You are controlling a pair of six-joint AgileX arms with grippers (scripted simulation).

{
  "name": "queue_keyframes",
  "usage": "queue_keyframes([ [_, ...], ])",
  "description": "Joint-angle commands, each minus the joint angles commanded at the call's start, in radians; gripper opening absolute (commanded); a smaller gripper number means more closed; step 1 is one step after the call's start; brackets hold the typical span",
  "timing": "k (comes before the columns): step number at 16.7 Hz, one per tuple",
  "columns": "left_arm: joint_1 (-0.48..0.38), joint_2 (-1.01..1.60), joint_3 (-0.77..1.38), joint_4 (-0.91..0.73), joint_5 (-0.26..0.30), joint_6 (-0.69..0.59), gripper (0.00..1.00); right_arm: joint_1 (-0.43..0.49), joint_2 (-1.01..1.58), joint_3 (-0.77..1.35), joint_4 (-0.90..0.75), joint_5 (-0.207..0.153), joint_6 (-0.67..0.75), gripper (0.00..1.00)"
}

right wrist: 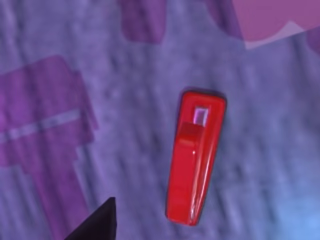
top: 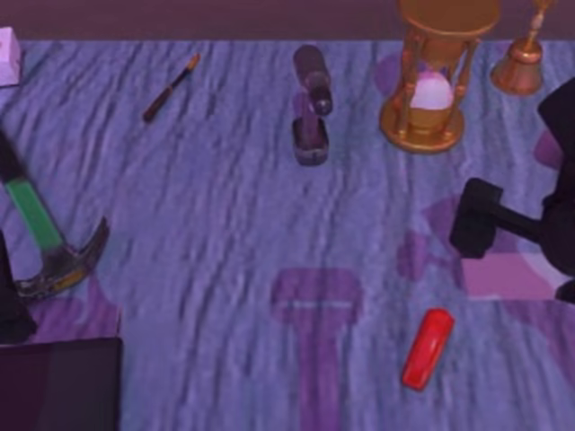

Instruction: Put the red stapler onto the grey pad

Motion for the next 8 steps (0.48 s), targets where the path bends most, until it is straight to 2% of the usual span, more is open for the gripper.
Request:
queue_keyframes([
  [4, 0.0, 0.0, 0.0, 0.0, 0.0, 0.0, 1.0, 0.097, 0.261, 0.203, -0.166, 0.0, 0.168, 1.0],
  [8, 0.0, 0.0, 0.0, 0.0, 0.0, 0.0, 1.0, 0.149, 0.404, 0.318, -0.252, 0.002, 0.259, 1.0],
])
